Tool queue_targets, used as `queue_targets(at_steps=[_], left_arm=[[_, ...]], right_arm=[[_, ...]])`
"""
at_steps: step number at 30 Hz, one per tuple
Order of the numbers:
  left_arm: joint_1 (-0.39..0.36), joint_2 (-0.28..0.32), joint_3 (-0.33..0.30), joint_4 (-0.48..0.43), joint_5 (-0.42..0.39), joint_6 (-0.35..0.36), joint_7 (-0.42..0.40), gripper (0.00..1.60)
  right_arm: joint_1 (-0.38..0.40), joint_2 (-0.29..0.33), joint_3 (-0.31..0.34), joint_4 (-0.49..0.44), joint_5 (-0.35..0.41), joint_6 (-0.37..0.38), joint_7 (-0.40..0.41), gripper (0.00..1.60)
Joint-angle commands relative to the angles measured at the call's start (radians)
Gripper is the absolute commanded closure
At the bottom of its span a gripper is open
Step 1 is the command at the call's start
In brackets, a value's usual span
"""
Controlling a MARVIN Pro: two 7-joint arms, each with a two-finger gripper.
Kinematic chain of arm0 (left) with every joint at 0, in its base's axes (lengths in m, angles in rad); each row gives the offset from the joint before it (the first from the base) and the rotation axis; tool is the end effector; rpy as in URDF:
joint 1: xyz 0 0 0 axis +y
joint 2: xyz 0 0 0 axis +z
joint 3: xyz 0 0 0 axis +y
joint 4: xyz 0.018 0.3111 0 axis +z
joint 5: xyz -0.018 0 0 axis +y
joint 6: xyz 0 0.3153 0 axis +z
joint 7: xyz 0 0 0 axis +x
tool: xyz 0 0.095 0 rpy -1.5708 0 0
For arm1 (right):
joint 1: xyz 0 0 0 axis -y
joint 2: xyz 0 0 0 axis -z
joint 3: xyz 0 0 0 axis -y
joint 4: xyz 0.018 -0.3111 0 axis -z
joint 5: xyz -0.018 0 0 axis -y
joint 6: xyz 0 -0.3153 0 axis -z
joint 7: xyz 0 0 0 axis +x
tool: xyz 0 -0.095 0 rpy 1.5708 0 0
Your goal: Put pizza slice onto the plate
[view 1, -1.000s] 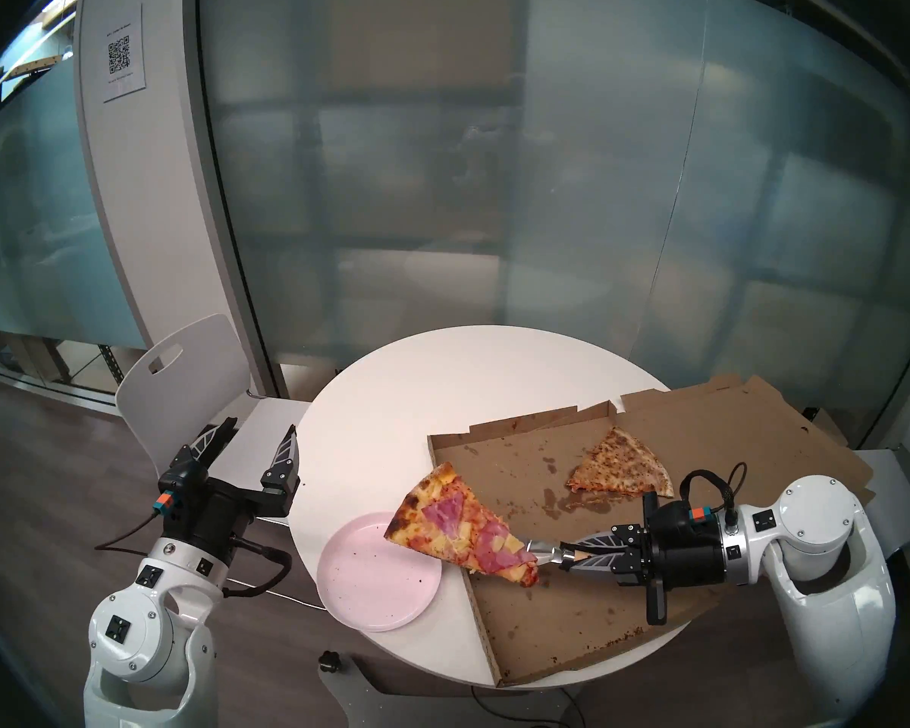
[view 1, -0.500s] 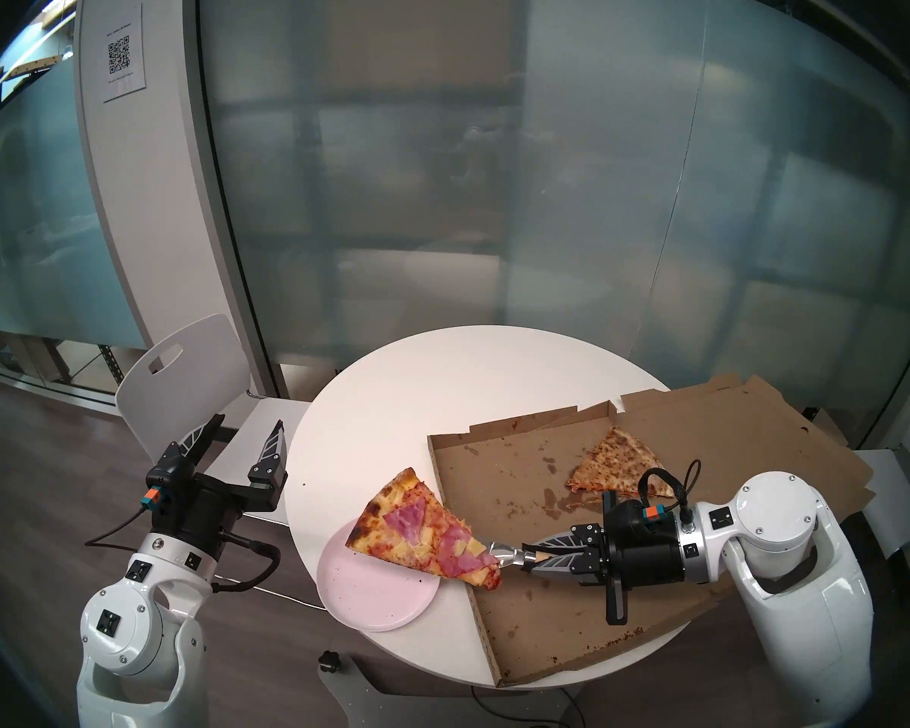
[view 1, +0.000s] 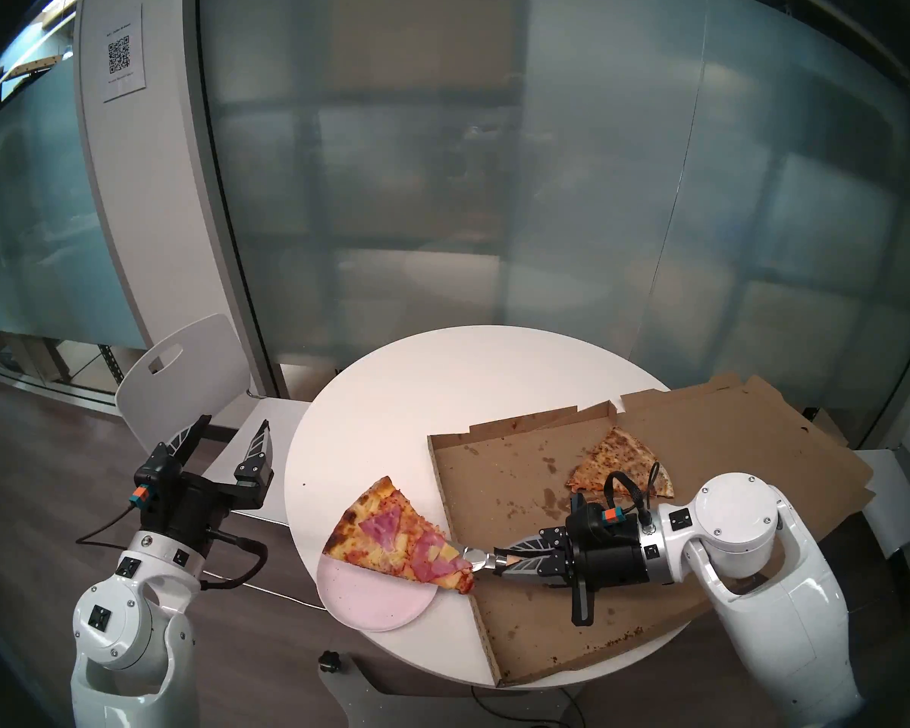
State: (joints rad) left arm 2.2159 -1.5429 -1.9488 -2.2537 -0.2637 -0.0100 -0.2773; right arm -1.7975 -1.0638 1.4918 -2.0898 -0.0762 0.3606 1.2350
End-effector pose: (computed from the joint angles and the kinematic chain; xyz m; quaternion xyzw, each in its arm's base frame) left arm 0.2240 0.1041 -0.2432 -0.6751 0.0041 -0.7377 0.0004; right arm 0.2724 0.0171 -0.2737 -0.6553 -0.5777 -0.3891 0.2923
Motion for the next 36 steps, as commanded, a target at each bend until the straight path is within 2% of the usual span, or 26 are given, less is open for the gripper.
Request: queue_targets(at_steps=[1,23,36], left_arm=[[-0.012,0.003,-0.014,-0.013,-0.011,0.007,0.003,0.00],[0.004,-0.001,-0.019,-0.018,-0.016,0.006,-0.007,0.00],[0.013,-0.005,-0.021,-0.012,-0.021,-0.005,-0.015,0.00]], right_arm=[[0.070,-0.028,-0.065,0.014,-0.022,-0.001,-0.007,1.60],[0.123,-0.090,-0.184,0.099,-0.109,-0.002,-0.061,1.60],[0.108,-0.094,-0.203,0.104,-0.144,-0.012,-0.103,1.60]])
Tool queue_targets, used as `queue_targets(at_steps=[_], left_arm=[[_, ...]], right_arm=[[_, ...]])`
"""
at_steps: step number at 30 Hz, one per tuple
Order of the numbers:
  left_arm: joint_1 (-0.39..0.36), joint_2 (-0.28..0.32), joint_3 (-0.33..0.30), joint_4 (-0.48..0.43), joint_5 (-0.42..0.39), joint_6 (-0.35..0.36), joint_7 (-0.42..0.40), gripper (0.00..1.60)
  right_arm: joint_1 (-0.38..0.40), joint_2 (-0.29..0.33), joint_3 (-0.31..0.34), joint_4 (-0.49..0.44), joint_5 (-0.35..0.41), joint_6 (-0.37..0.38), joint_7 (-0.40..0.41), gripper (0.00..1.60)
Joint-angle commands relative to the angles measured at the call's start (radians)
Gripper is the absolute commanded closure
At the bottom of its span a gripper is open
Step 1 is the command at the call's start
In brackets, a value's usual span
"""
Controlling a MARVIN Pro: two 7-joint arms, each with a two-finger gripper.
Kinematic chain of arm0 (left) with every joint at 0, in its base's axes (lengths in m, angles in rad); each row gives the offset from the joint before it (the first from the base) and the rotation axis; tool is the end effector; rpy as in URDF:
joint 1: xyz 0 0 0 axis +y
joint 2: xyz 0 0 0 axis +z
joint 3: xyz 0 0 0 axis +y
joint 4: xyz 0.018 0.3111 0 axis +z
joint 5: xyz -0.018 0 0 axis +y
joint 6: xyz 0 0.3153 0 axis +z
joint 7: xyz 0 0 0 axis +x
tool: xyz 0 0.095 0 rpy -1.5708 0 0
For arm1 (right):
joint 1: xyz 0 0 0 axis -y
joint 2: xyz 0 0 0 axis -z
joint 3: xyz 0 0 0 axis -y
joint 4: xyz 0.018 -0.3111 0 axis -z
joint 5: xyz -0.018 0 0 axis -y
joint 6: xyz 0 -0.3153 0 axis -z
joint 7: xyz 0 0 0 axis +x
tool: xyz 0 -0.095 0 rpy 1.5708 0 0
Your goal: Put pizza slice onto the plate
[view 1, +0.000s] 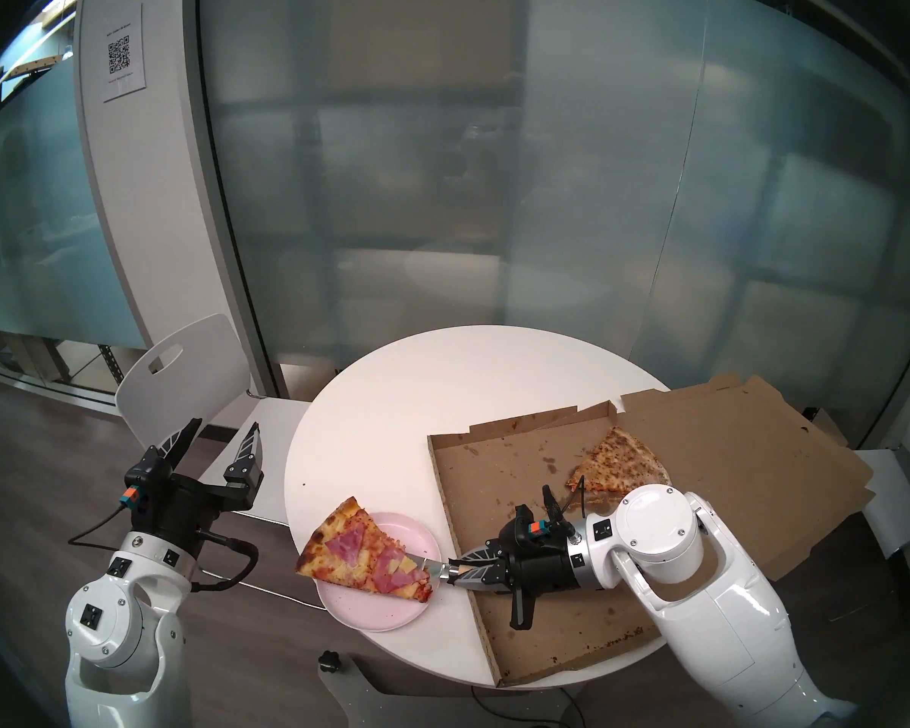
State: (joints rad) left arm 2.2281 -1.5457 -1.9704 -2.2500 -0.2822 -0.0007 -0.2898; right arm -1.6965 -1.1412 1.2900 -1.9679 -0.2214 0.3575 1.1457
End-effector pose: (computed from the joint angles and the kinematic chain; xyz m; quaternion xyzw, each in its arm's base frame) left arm 0.2191 0.1101 -0.2464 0.6820 0.0014 0.7313 0.0007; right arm 0.2882 0.0701 -0.3143 -0.6576 -0.5954 -0.3709 0.2747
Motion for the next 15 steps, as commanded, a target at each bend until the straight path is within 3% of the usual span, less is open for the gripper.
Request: queue_targets(at_steps=[1,15], left_arm=[[0.002,-0.004,0.001,-0.019,-0.002,-0.013,-0.004,0.00],[0.007,-0.009,0.002,-0.026,-0.002,-0.016,-0.010,0.00]], right_arm=[[0.003,-0.015,-0.001,-0.020,-0.001,-0.009,-0.017,1.60],[-0.052,0.008,0.013,-0.050,-0.020,-0.046,-0.051,1.60]])
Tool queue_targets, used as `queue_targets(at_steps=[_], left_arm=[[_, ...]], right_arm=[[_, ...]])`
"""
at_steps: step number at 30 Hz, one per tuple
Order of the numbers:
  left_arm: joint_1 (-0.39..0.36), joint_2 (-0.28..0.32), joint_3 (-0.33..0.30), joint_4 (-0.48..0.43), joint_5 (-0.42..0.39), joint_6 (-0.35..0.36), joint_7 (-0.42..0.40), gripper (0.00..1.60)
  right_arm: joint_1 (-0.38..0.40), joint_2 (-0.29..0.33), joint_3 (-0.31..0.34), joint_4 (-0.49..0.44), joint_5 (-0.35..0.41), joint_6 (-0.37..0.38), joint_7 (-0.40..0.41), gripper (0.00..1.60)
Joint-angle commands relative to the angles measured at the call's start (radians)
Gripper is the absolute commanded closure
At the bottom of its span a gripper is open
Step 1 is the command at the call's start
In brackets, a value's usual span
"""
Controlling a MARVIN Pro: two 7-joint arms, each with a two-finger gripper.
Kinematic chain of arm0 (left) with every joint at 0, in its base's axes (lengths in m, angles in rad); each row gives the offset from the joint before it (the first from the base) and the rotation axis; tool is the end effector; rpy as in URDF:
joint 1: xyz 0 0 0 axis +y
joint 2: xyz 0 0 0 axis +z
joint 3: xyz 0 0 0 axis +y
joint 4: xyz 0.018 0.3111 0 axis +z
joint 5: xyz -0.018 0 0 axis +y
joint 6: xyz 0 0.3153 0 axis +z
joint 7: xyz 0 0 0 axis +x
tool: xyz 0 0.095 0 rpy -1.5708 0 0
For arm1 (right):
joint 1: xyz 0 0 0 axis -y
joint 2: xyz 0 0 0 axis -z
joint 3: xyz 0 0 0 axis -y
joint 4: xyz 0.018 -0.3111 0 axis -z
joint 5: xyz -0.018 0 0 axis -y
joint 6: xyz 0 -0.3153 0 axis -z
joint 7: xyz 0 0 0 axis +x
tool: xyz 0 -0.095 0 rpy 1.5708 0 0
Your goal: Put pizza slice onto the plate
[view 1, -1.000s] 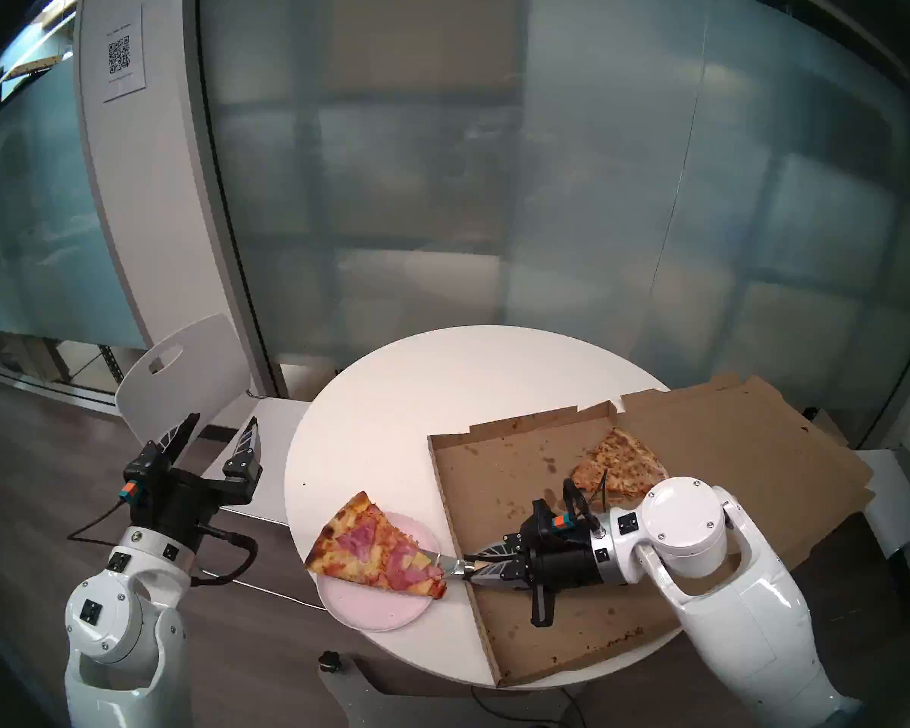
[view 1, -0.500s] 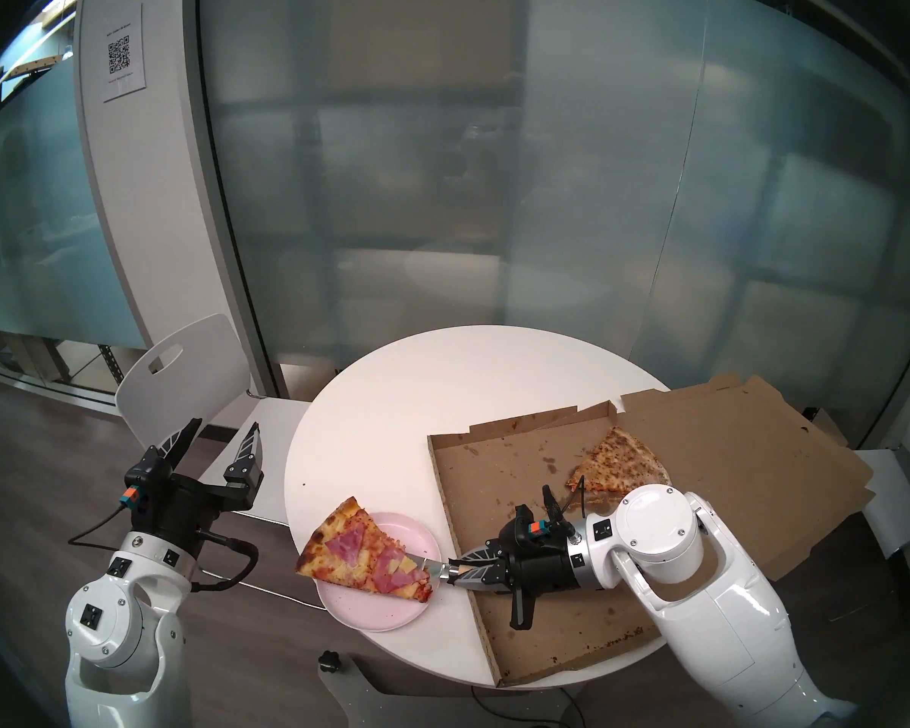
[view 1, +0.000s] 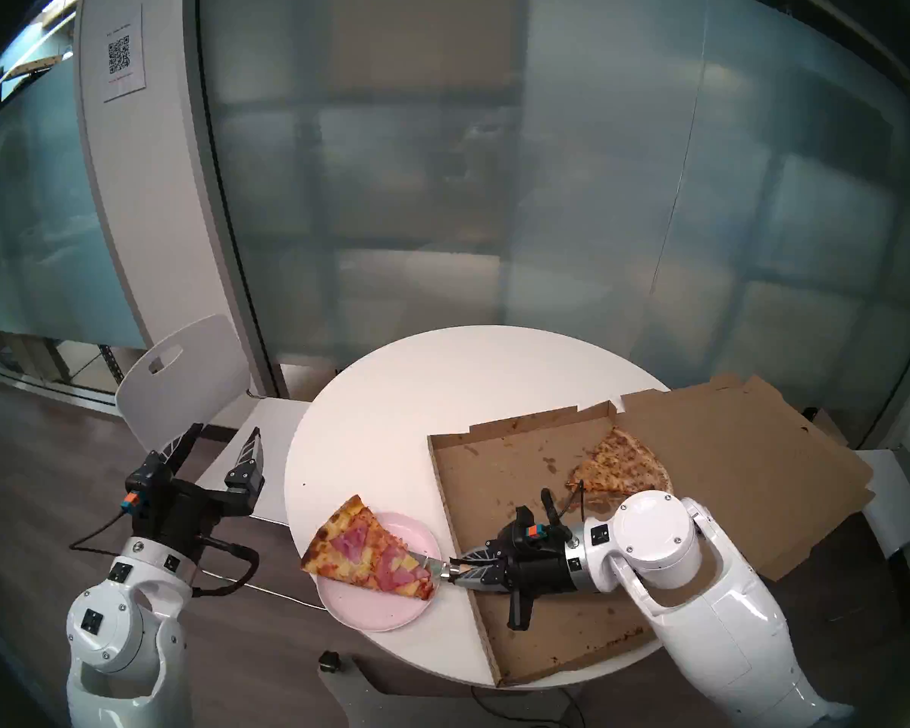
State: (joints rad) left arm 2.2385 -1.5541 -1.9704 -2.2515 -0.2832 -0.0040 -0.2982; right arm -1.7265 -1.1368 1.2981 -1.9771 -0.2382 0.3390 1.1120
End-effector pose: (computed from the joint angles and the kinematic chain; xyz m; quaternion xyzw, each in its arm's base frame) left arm 0.2160 0.1086 -0.2484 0.6841 0.0022 0.7294 0.0039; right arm 0.2835 0.0667 -0.3194 -0.6619 -0.5935 -0.3773 0.2595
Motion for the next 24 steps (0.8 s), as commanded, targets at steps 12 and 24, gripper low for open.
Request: queue_targets(at_steps=[12,24], left_arm=[[0.002,-0.003,0.002,-0.030,0.004,-0.015,-0.010,0.00],[0.005,-0.007,0.001,-0.035,0.008,-0.015,-0.012,0.00]], right_arm=[[-0.085,0.010,0.015,-0.111,-0.041,-0.090,-0.080,1.60],[-0.110,0.000,0.002,-0.119,-0.117,-0.129,-0.145,1.60]])
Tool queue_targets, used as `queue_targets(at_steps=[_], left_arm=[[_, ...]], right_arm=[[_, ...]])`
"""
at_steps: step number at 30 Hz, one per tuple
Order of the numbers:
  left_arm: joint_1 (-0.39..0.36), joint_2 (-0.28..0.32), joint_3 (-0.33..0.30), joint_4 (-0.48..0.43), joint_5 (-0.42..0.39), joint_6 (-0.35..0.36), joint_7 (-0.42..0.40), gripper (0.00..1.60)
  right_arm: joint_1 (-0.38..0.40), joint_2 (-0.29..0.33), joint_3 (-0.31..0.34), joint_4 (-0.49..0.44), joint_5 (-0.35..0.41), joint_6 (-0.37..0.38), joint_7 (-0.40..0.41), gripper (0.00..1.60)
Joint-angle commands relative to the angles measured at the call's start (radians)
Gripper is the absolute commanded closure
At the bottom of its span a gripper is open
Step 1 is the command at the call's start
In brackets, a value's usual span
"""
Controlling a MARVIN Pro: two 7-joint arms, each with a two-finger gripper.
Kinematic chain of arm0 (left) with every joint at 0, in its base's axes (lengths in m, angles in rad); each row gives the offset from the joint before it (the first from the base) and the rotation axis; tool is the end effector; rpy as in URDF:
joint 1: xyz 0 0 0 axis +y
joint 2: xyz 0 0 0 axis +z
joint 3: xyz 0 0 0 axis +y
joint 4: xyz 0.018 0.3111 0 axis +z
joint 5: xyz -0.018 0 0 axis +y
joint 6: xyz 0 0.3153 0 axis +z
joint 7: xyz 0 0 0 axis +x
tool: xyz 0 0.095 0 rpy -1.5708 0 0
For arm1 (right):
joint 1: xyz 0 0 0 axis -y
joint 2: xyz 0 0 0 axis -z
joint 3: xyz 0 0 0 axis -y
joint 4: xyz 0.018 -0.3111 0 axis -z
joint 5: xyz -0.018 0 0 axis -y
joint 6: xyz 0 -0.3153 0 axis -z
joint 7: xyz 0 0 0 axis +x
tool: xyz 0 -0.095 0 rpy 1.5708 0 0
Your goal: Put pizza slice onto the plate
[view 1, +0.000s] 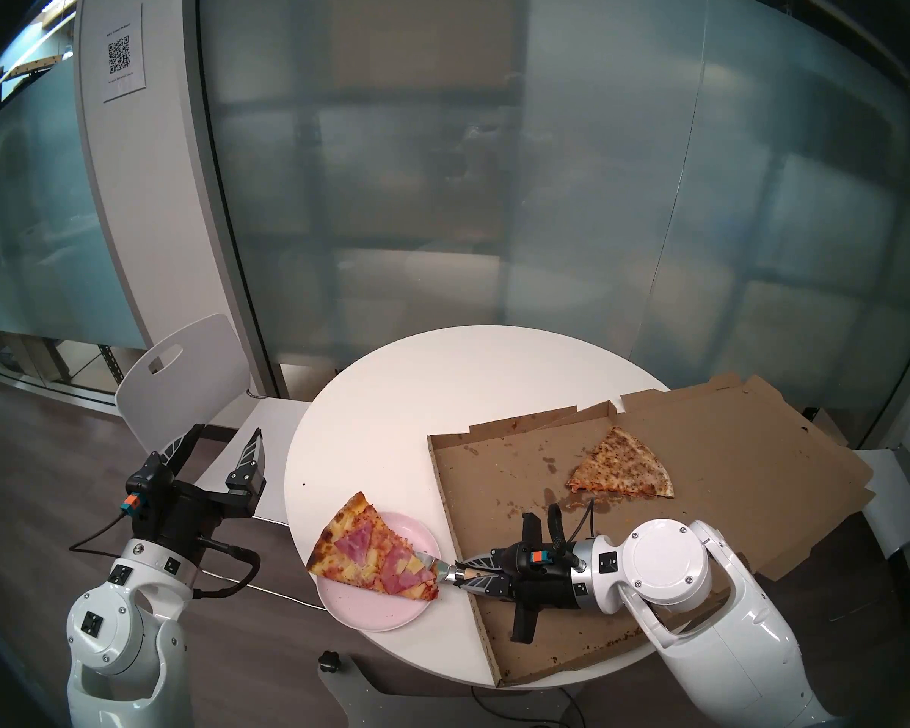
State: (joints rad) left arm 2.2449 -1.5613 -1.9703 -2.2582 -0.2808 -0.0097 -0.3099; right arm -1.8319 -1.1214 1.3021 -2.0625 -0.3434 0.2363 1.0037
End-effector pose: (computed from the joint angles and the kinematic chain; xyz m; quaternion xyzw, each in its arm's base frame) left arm 0.2140 0.1064 -0.2473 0.6824 -0.0011 0.7310 0.0067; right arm 0.2604 0.0678 -0.3199 -0.6381 -0.6192 -0.4141 0.1949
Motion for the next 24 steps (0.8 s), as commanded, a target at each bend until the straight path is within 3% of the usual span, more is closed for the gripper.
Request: queue_targets(at_steps=[1,24], left_arm=[[-0.001,0.000,0.001,-0.029,0.005,-0.009,0.000,0.00],[-0.004,-0.008,-0.002,-0.024,0.008,-0.011,-0.009,0.00]], right_arm=[[-0.005,-0.016,-0.004,-0.035,-0.018,-0.030,-0.041,1.60],[-0.010,-0.025,-0.008,-0.033,-0.082,-0.078,-0.102,1.60]])
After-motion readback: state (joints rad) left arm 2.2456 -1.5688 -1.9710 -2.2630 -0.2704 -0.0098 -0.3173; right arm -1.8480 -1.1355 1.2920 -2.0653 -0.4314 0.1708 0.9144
